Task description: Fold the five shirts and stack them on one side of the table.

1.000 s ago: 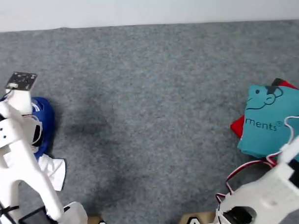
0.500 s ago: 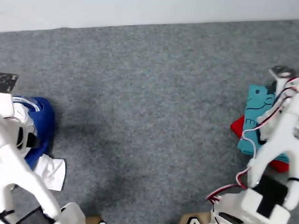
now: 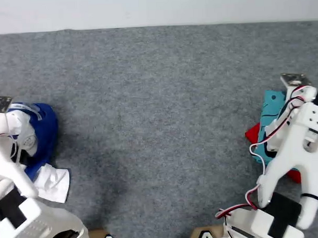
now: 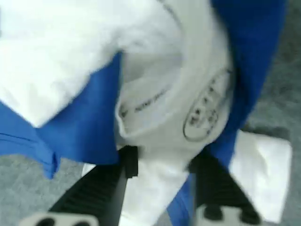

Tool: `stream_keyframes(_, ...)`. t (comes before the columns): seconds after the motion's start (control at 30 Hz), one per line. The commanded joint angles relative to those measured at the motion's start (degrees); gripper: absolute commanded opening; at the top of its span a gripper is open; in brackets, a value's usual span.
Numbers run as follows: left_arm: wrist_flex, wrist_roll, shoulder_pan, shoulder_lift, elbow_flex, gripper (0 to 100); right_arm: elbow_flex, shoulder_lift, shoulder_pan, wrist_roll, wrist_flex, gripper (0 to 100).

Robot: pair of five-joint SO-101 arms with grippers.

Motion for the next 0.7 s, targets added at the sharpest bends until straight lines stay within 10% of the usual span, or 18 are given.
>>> stream_keyframes(0.0,-0.3,1.1,-0.6,-2.1,-5.6,1,-0.4,-2.9,-0.9,-1.1,2.3,0.9)
stream_keyframes(0.67,6.0,19.9,-0.9,-19.6,-41.8,1,-0.3,-3.0,-0.9,-4.3,2.4,0.9)
